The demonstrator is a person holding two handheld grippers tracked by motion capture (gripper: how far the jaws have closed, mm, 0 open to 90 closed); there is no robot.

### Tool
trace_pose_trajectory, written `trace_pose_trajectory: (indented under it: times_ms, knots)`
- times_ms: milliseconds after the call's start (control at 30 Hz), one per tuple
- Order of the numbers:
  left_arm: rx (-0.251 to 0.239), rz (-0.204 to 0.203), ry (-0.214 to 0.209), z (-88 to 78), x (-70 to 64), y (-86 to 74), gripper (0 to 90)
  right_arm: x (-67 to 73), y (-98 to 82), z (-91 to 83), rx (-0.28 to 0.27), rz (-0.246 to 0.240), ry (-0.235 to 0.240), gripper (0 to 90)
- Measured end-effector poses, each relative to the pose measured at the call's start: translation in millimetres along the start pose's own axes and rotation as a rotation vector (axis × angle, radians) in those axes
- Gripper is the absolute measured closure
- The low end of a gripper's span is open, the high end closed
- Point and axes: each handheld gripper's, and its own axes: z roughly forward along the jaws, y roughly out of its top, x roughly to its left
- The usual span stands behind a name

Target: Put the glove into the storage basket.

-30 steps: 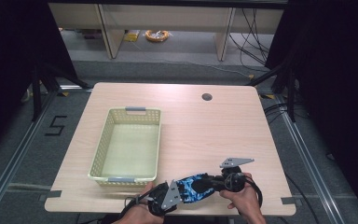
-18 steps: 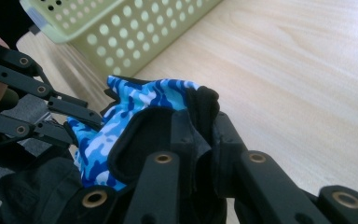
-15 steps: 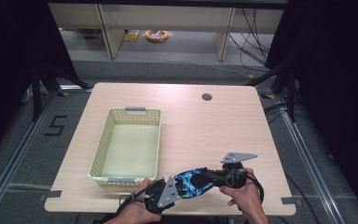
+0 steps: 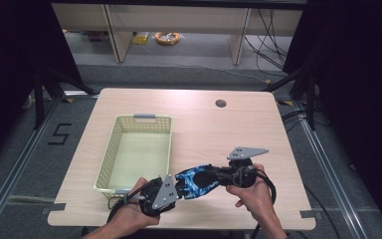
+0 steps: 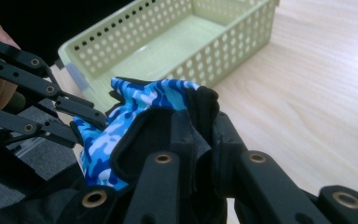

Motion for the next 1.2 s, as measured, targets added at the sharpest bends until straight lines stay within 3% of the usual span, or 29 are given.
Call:
trace_pose_trajectory:
  times_ms: [33,100,133,167,300,467,600,700,733,800,833,867,1000,1133,1200]
  knots:
    - [0.011,0.000,0.000,-2.7,2.8,-0.2,80.5,0.0,5.3,2.0,-0.005,-0.025,-0.005,82.5]
    - [0.007,-0.013,0.007,-8.0,8.4,-2.4,80.5,3.0,11.2,6.7,-0.005,-0.018,0.002,82.5]
    - [0.015,-0.015,-0.031,-10.4,10.9,-3.7,80.5,3.9,14.7,9.3,-0.002,-0.027,0.001,82.5]
    - [0.019,-0.011,0.010,-14.0,14.7,-5.1,80.5,4.7,18.0,12.4,-0.004,-0.033,0.011,82.5]
    - [0.021,-0.025,0.016,-24.6,27.2,-12.9,80.4,11.7,29.4,24.9,-0.002,-0.026,0.028,82.4]
    - [0.018,-0.058,0.036,-37.5,40.3,-25.4,80.4,20.3,44.2,42.7,-0.005,-0.058,0.040,82.5]
    - [0.048,-0.064,0.048,-50.6,53.2,-36.7,80.5,29.9,53.6,58.7,0.004,-0.052,0.056,82.5]
    - [0.059,-0.091,0.073,-56.6,60.6,-47.5,80.4,35.2,60.4,72.5,0.006,-0.062,0.072,82.5]
    - [0.069,-0.086,0.084,-58.1,64.3,-51.0,80.3,38.7,62.6,78.4,0.013,-0.054,0.083,82.5]
    - [0.075,-0.112,0.091,-59.0,68.7,-57.3,80.3,40.8,65.5,86.8,0.019,-0.060,0.081,82.5]
    - [0.098,-0.100,0.094,-60.5,72.6,-60.1,80.4,41.6,66.6,92.5,0.022,-0.069,0.081,82.5]
    - [0.081,-0.114,0.097,-59.6,73.5,-63.6,80.4,44.0,67.5,97.3,0.032,-0.058,0.080,82.6]
    - [0.102,-0.141,0.103,-62.0,82.6,-75.4,80.4,46.7,70.1,114.8,0.048,-0.049,0.085,82.6]
    - [0.126,-0.125,0.106,-64.9,89.2,-81.6,80.4,49.8,70.8,126.4,0.053,-0.039,0.085,82.6]
    - [0.132,-0.137,0.107,-64.4,90.3,-85.9,80.4,51.4,70.1,131.6,0.059,-0.033,0.091,82.6]
